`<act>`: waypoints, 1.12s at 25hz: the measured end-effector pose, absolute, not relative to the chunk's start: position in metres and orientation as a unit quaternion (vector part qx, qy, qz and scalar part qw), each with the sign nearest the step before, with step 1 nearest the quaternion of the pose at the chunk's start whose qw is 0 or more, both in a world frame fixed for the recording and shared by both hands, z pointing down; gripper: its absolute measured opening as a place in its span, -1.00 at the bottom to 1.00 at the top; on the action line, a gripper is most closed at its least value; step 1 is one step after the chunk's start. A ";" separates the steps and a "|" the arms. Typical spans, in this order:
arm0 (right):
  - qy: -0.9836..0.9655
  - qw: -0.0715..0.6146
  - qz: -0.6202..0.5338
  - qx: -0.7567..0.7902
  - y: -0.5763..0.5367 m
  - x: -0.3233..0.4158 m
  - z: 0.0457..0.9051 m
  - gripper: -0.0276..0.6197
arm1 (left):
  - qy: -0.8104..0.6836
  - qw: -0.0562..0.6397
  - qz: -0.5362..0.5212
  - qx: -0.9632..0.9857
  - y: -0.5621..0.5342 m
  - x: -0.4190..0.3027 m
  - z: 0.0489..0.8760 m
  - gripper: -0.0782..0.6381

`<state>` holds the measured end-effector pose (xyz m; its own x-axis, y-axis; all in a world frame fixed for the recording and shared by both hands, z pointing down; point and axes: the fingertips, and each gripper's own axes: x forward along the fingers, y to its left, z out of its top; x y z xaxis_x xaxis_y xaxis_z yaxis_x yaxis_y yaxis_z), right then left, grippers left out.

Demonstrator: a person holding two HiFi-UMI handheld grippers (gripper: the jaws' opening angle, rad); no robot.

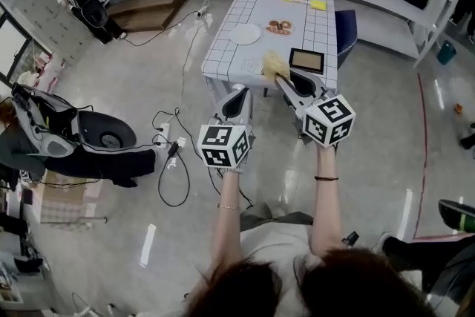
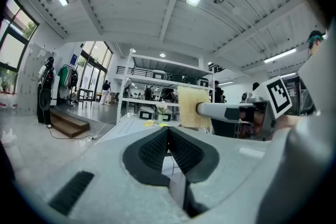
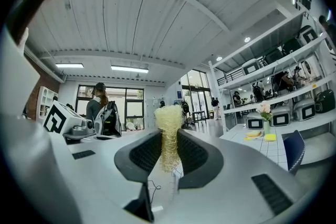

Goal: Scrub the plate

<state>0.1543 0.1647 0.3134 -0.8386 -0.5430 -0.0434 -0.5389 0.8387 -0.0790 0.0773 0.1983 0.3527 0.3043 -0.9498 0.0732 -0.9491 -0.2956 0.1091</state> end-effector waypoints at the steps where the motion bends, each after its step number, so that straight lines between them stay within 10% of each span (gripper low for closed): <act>1: 0.958 0.031 -0.035 -0.282 0.163 0.154 0.316 -0.67 | -0.592 0.067 -0.002 0.803 0.198 0.077 0.354 -0.75; 28: 0.958 0.009 -0.085 -0.274 0.059 0.103 0.349 -0.67 | -0.586 0.104 -0.007 0.804 0.090 0.029 0.375 -0.75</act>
<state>0.1033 0.0586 0.3491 -0.8496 -0.5266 0.0300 -0.5236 0.8352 -0.1681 0.0287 0.0902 0.3753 0.3139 -0.9430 0.1107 -0.9402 -0.2924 0.1750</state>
